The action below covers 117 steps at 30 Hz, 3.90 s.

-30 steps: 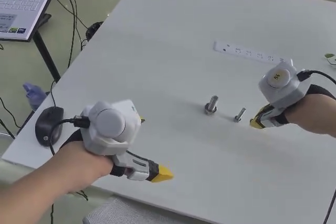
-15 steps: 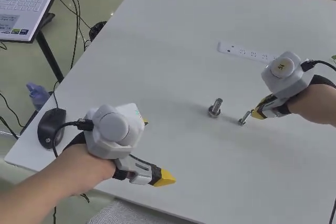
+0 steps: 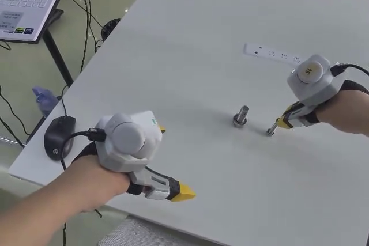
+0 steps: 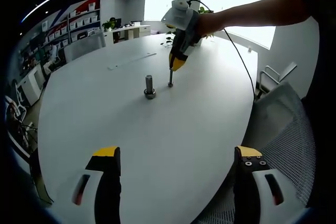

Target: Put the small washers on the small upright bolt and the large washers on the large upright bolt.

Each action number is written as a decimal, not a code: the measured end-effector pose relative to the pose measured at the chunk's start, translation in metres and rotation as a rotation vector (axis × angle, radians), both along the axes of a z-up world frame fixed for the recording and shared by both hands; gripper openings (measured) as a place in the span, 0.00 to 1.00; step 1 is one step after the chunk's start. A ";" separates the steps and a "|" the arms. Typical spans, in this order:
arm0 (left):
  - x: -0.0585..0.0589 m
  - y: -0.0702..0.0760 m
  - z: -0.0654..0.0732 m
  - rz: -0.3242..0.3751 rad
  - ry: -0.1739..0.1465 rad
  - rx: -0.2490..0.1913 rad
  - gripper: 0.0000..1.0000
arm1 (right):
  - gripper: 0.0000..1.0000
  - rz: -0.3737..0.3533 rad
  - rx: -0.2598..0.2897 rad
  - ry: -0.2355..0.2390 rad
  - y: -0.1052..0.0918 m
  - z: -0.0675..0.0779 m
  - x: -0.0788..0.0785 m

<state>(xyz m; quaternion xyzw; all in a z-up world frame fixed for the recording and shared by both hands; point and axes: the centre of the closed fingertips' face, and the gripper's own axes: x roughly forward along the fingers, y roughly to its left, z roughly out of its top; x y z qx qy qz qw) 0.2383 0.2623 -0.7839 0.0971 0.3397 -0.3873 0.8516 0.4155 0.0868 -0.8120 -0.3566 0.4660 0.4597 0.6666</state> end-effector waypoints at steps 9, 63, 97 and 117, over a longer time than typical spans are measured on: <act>-0.003 0.000 -0.001 0.000 0.012 -0.002 0.87 | 0.12 0.002 -0.007 0.006 0.000 -0.005 0.000; -0.013 0.002 -0.015 -0.005 0.076 0.004 0.80 | 0.14 0.078 -0.042 0.019 0.002 -0.046 -0.001; -0.015 0.001 -0.001 -0.006 0.049 -0.003 0.80 | 0.34 0.026 0.044 -0.024 0.008 -0.014 0.001; -0.014 0.004 0.010 0.031 0.030 -0.027 0.83 | 0.45 -0.121 0.301 -0.112 0.002 0.045 -0.016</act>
